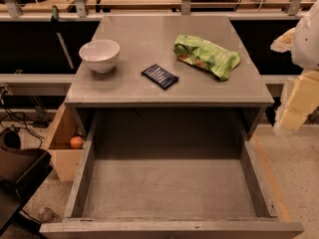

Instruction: Place green rice chip bag into top drawer

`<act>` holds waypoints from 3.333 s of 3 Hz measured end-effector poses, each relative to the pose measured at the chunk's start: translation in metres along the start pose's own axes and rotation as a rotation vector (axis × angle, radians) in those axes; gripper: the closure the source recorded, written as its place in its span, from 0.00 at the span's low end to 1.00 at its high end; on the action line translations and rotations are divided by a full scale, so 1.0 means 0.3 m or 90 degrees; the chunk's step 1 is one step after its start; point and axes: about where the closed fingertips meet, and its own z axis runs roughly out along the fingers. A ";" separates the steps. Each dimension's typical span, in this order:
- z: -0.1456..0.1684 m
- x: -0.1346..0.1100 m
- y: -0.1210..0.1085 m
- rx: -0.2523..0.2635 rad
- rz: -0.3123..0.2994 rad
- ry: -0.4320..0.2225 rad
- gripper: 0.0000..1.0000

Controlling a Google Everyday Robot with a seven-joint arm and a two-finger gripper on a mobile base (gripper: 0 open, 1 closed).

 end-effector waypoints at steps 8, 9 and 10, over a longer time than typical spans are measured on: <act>0.252 -0.324 -0.818 0.165 0.095 -0.357 0.00; 0.458 -0.371 -0.913 0.144 0.080 -0.328 0.00; 0.581 -0.358 -0.994 0.128 0.099 -0.318 0.00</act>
Offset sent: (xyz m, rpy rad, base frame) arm 0.0995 0.0119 0.0058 0.1403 -0.1151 0.0565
